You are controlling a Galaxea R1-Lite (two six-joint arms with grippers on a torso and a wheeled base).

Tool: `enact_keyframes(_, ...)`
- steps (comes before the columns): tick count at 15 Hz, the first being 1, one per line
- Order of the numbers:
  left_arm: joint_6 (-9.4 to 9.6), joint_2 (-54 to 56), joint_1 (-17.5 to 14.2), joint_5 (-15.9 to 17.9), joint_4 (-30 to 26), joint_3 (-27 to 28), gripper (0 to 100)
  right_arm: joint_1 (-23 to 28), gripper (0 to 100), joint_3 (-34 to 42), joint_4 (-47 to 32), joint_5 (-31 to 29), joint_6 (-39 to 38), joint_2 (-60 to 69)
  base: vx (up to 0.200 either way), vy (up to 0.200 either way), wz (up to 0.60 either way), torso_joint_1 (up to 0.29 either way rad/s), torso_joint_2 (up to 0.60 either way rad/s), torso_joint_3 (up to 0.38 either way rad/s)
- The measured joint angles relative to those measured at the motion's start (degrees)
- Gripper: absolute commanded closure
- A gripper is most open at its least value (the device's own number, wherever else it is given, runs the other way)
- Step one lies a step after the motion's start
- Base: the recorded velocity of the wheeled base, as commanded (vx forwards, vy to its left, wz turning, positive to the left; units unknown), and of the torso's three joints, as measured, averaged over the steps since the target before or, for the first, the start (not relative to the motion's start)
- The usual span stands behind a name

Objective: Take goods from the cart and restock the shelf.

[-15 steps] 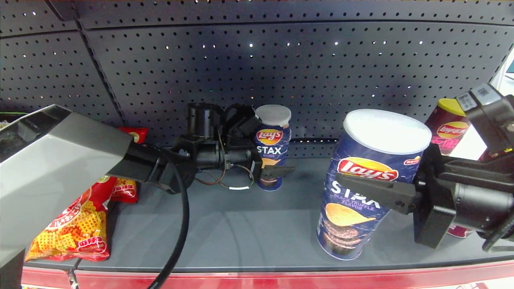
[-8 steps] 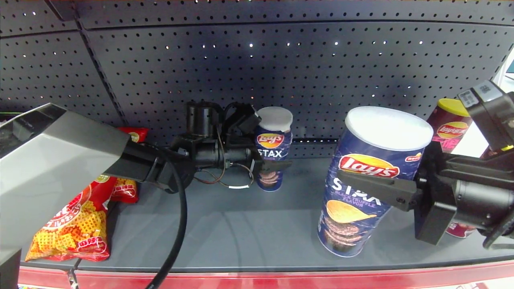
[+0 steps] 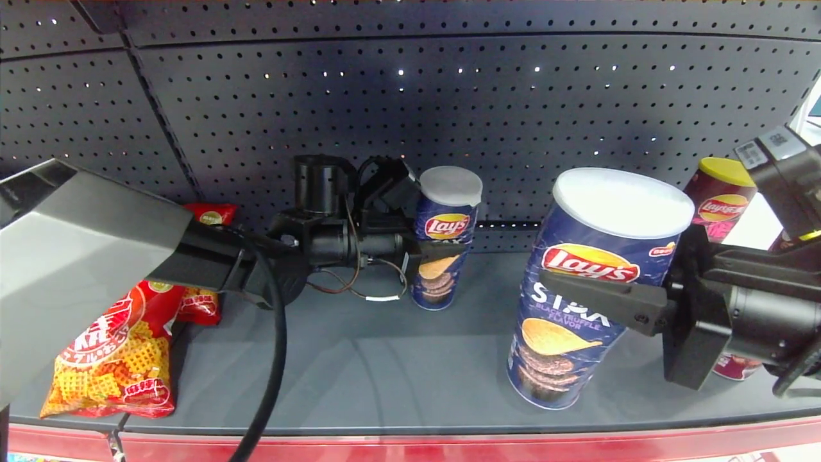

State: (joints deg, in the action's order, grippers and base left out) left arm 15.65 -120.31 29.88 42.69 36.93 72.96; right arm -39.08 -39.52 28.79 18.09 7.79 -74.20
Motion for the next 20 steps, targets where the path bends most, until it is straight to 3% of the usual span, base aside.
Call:
enact_keyframes(4,-0.04,5.81,1.56,-0.07,-0.09,-7.45,100,0.15,100,-0.11,0.00,-0.90,-0.16,0.04,0.000,0.000,0.00,0.000,0.00,0.000)
enact_keyframes(10,-0.50,15.90,6.52,-2.88,-0.20,-22.33,100,1.68,100,-0.50,-0.09,-1.12,-0.21,-0.22,0.000,0.000,0.00,0.000,0.00,0.000)
enact_keyframes(14,-0.79,16.68,7.46,-4.40,-0.22,-23.63,100,1.74,100,-0.57,-0.06,-1.58,-0.24,0.22,0.000,0.000,0.00,0.000,0.00,0.000)
enact_keyframes(20,-1.84,14.13,9.92,-6.31,-0.01,-21.28,100,1.83,100,-0.55,-0.15,-1.76,-0.24,0.63,0.000,0.000,0.00,0.000,0.00,0.000)
